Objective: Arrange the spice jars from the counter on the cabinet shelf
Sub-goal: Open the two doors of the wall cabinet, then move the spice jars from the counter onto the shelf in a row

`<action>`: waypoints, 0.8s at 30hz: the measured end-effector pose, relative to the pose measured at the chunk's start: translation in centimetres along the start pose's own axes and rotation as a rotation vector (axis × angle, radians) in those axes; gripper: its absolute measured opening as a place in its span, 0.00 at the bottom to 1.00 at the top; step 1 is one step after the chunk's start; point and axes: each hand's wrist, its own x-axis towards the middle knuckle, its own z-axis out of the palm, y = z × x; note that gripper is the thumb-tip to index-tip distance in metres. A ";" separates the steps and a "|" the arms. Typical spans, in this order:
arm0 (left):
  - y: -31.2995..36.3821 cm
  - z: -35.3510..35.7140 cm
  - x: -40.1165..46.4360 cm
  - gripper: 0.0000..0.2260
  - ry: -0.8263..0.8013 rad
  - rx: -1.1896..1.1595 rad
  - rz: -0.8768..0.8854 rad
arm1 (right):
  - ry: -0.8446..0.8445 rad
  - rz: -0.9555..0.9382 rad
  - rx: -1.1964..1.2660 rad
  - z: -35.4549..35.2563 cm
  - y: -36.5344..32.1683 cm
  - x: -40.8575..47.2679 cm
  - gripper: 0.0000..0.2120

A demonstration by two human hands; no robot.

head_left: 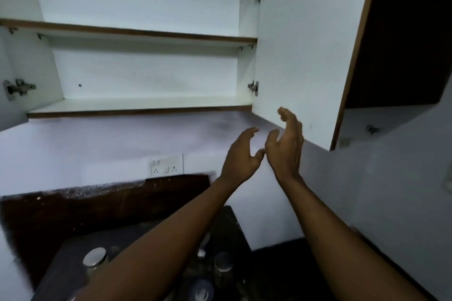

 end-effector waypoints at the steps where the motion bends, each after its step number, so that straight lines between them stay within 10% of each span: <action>1: -1.2 -0.5 -1.5 0.26 -0.013 0.008 -0.029 | -0.049 0.048 -0.007 0.8 0.3 -2.2 0.24; 20: -20.5 3.6 -20.4 0.32 -0.473 0.134 -0.573 | -0.769 0.517 -0.136 8.6 10.5 -30.0 0.14; 24: -25.4 7.0 -21.5 0.31 -0.620 0.146 -0.644 | -0.961 0.634 -0.211 11.5 15.4 -33.1 0.24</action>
